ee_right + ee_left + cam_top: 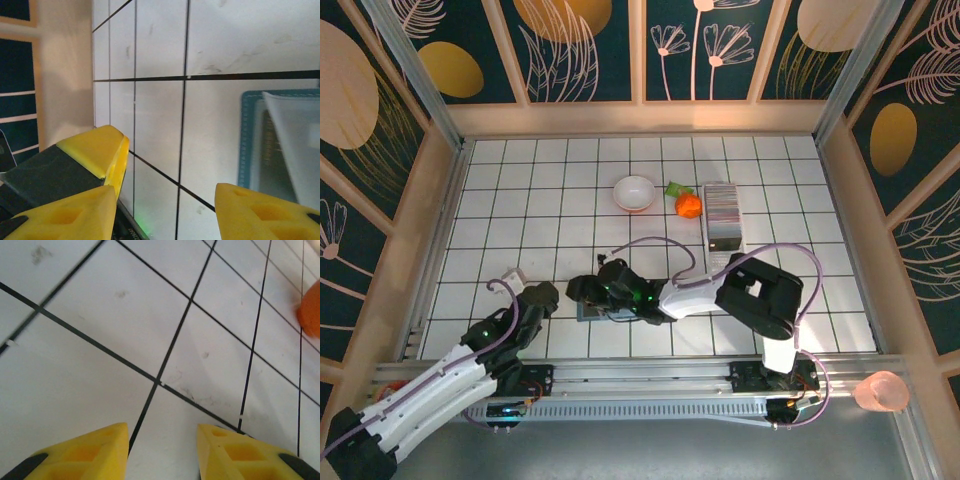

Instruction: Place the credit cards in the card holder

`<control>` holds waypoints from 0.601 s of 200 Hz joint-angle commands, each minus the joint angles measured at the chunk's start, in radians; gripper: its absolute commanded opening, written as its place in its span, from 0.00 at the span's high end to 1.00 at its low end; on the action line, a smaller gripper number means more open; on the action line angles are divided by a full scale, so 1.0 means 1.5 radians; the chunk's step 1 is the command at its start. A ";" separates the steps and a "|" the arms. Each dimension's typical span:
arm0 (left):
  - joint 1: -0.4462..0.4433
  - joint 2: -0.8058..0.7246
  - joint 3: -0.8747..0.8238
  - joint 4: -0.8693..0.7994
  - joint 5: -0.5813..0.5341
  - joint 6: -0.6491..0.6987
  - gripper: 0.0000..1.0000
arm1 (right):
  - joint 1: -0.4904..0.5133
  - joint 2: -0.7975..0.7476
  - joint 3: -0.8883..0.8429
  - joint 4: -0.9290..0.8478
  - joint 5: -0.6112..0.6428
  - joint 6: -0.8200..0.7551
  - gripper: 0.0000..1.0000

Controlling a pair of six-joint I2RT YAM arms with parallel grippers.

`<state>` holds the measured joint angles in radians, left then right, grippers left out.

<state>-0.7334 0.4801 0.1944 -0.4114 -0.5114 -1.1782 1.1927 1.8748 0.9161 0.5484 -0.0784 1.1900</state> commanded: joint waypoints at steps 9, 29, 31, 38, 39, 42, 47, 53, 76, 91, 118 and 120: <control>-0.005 -0.028 0.041 -0.079 -0.082 -0.015 0.50 | -0.008 0.027 0.056 0.040 -0.033 -0.036 0.44; -0.005 -0.038 0.054 -0.087 -0.089 -0.004 0.47 | -0.017 0.037 0.095 0.047 -0.057 -0.053 0.41; -0.005 -0.039 0.055 -0.087 -0.089 -0.003 0.46 | -0.017 0.038 0.098 0.047 -0.058 -0.056 0.41; -0.005 -0.040 0.061 -0.091 -0.090 -0.001 0.46 | -0.022 0.038 0.110 0.041 -0.064 -0.065 0.40; -0.005 -0.039 0.061 -0.093 -0.091 -0.001 0.46 | -0.023 0.038 0.113 0.040 -0.065 -0.066 0.40; -0.005 -0.039 0.064 -0.096 -0.092 0.000 0.45 | -0.026 0.037 0.119 0.038 -0.067 -0.069 0.39; -0.005 -0.039 0.067 -0.100 -0.096 -0.001 0.45 | -0.031 0.036 0.127 0.031 -0.070 -0.079 0.39; -0.005 -0.040 0.070 -0.105 -0.098 -0.001 0.45 | -0.039 0.032 0.138 0.020 -0.072 -0.087 0.38; -0.005 -0.041 0.073 -0.097 -0.092 0.015 0.40 | -0.077 0.000 0.148 0.001 -0.087 -0.121 0.36; -0.005 -0.037 0.064 -0.065 -0.060 0.037 0.38 | -0.112 -0.033 0.154 -0.055 -0.084 -0.155 0.35; -0.005 0.001 0.034 0.024 0.027 0.066 0.31 | -0.194 -0.120 0.128 -0.171 -0.065 -0.237 0.33; -0.004 0.005 0.033 0.031 0.033 0.068 0.31 | -0.201 -0.129 0.124 -0.175 -0.065 -0.242 0.33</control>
<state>-0.7334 0.4446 0.2768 -0.4808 -0.5804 -1.1347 0.9874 1.8259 1.1183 0.4324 -0.1917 0.9688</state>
